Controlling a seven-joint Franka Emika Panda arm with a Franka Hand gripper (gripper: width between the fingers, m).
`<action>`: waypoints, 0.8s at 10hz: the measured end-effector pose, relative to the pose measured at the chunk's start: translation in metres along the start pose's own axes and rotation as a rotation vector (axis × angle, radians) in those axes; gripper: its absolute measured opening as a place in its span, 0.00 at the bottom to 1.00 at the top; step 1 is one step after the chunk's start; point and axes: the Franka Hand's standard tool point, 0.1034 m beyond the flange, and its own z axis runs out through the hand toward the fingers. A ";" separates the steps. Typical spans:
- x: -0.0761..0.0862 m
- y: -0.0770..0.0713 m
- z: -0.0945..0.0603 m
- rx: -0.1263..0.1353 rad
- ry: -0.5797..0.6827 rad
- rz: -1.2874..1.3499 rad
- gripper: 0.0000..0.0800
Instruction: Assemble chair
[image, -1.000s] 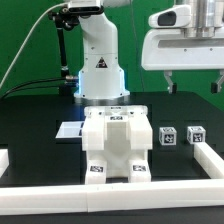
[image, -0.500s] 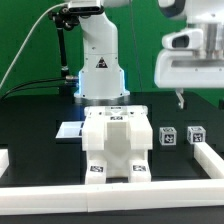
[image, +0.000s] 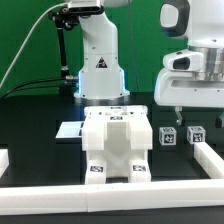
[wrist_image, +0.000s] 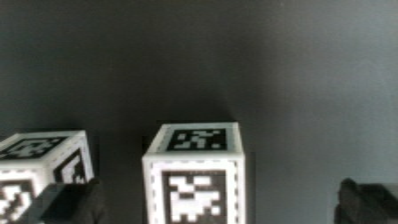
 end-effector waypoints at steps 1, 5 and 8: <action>-0.001 0.000 0.005 -0.005 -0.003 -0.001 0.81; 0.001 -0.001 0.011 -0.009 -0.004 0.019 0.65; 0.001 -0.001 0.011 -0.009 -0.004 0.019 0.35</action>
Offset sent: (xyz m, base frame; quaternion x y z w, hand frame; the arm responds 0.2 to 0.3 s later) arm 0.0000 0.0000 0.0000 0.0000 0.0000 0.0000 1.0000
